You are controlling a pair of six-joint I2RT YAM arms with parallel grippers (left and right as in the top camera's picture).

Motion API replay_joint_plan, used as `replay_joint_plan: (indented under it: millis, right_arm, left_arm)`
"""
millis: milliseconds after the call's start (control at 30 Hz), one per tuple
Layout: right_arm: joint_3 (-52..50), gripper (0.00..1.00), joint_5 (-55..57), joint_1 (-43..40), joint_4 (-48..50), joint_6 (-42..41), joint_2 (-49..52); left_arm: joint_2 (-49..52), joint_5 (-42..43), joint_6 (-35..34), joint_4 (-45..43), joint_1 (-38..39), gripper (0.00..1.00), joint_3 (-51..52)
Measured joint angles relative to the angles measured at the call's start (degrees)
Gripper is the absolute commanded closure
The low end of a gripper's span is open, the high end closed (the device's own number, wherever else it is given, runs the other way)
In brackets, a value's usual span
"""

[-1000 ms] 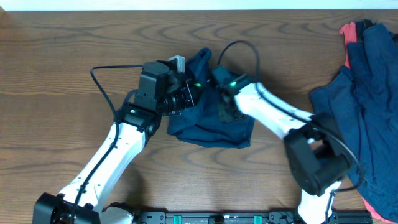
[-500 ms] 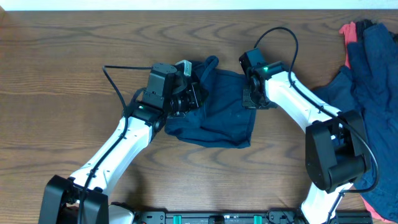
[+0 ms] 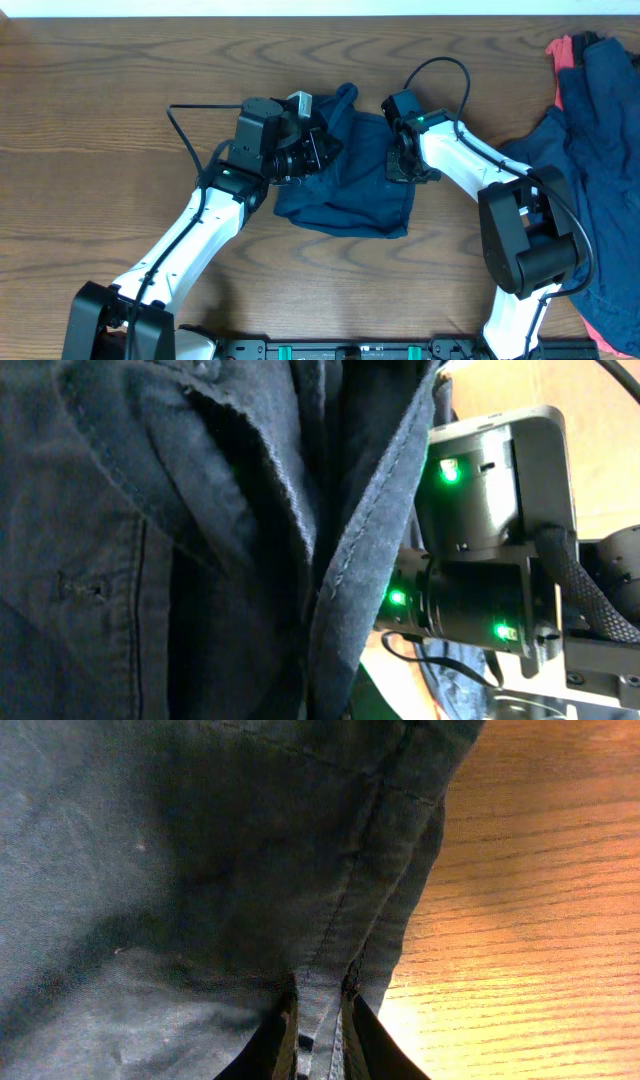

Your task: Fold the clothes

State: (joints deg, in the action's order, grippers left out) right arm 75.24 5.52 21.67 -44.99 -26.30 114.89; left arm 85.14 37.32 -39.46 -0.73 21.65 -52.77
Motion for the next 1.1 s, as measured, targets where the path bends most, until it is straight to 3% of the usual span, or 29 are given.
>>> replay_joint_plan:
  millis: [267, 533, 800, 867, 900, 1100]
  right_arm:
    - [0.02, 0.85, -0.13, 0.61, 0.37, 0.00, 0.26]
    - [0.13, 0.85, 0.48, 1.31, 0.50, -0.02, 0.55]
    - [0.24, 0.85, 0.48, 1.31, 0.22, -0.02, 0.57]
    - [0.24, 0.85, 0.48, 1.31, 0.15, -0.02, 0.57]
    - [0.26, 0.85, 0.48, 1.31, 0.13, -0.02, 0.57]
    - [0.37, 0.88, 0.24, 1.38, -0.37, -0.07, 0.61]
  left_arm:
    - [0.00, 1.16, -5.57, -1.27, 0.17, 0.94, 0.00]
    - [0.00, 1.64, -6.78, -1.25, 4.09, 0.94, 0.00]
    - [0.00, -4.87, -5.75, 1.40, 9.31, 0.93, 0.00]
    - [0.00, -6.58, -5.49, 1.42, 10.16, 0.83, 0.00]
    - [0.00, -7.39, -5.60, 1.40, 10.62, 0.69, 0.00]
    - [0.00, -9.18, -5.49, 1.38, 11.89, 0.67, -0.04]
